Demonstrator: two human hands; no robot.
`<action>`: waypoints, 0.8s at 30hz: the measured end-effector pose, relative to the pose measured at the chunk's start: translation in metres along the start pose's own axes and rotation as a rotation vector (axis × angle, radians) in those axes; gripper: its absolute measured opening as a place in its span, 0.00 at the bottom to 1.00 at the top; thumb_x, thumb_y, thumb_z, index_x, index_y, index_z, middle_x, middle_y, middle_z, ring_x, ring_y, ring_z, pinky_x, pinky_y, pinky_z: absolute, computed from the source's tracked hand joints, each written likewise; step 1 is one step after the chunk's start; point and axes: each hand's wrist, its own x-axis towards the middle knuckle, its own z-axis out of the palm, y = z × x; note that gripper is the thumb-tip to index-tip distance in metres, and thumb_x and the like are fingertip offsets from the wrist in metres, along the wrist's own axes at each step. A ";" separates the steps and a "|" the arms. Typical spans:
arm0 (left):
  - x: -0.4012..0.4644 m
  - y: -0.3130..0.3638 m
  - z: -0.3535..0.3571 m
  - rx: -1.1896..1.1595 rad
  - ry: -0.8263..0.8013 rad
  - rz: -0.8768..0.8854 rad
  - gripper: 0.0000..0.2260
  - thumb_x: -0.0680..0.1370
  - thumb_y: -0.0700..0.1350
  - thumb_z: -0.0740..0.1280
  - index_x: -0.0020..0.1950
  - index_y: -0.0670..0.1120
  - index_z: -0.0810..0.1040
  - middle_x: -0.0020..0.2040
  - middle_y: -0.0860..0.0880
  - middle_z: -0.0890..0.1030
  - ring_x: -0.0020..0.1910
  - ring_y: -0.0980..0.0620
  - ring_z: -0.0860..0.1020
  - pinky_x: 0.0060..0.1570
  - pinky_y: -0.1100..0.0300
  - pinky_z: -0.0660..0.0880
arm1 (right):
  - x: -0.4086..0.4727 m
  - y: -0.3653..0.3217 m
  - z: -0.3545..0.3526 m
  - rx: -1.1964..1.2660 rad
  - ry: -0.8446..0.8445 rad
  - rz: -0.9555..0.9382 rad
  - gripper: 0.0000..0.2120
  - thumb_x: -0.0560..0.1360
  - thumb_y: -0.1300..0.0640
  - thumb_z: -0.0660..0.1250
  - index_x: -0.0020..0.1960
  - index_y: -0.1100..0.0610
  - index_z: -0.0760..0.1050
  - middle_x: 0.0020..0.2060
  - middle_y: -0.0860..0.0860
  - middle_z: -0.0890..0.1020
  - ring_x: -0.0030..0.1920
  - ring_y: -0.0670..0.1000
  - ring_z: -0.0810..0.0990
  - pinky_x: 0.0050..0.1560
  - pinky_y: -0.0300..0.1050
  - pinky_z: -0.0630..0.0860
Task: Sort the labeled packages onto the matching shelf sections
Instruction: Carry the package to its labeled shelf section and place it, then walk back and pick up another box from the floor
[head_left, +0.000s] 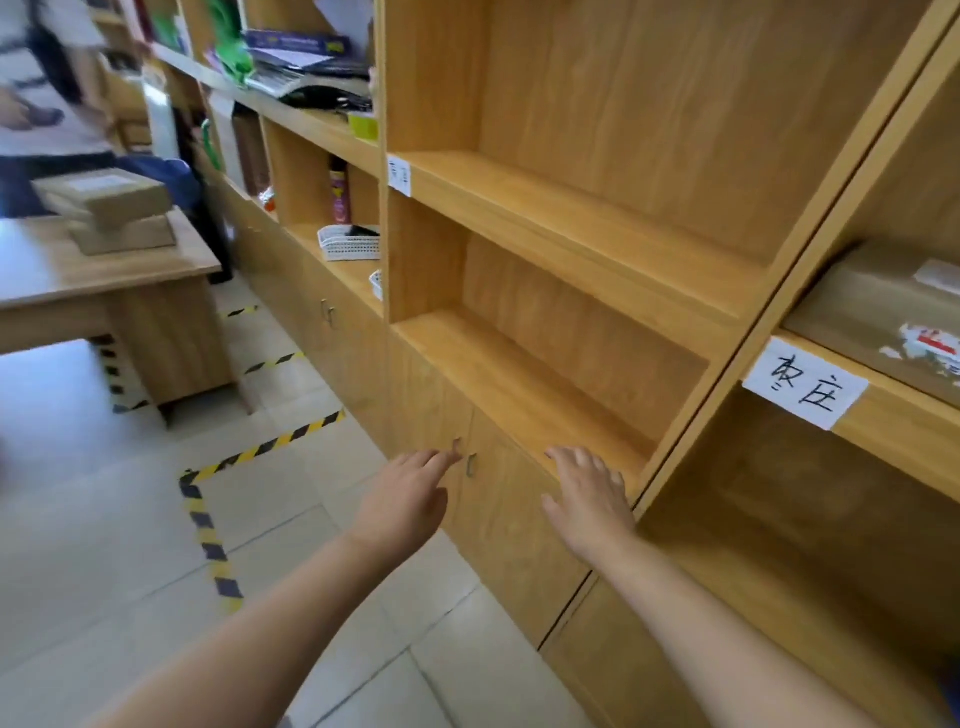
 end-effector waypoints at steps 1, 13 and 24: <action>-0.018 -0.020 -0.007 -0.015 -0.002 -0.061 0.20 0.75 0.41 0.61 0.67 0.50 0.71 0.61 0.50 0.78 0.61 0.46 0.75 0.54 0.54 0.75 | 0.000 -0.022 0.008 -0.006 -0.041 -0.040 0.25 0.78 0.52 0.59 0.73 0.51 0.57 0.70 0.50 0.65 0.71 0.53 0.63 0.69 0.51 0.59; -0.254 -0.216 -0.125 0.027 0.058 -0.618 0.17 0.77 0.52 0.59 0.66 0.53 0.69 0.63 0.54 0.76 0.60 0.53 0.75 0.53 0.57 0.73 | -0.036 -0.312 0.104 -0.064 -0.342 -0.461 0.22 0.76 0.53 0.59 0.69 0.51 0.65 0.68 0.50 0.70 0.70 0.53 0.65 0.68 0.50 0.61; -0.462 -0.296 -0.212 0.069 0.221 -1.167 0.16 0.76 0.52 0.61 0.63 0.53 0.73 0.62 0.53 0.78 0.60 0.50 0.75 0.54 0.56 0.72 | -0.106 -0.553 0.163 -0.124 -0.484 -0.968 0.20 0.76 0.51 0.60 0.67 0.50 0.67 0.65 0.50 0.74 0.66 0.53 0.70 0.67 0.53 0.65</action>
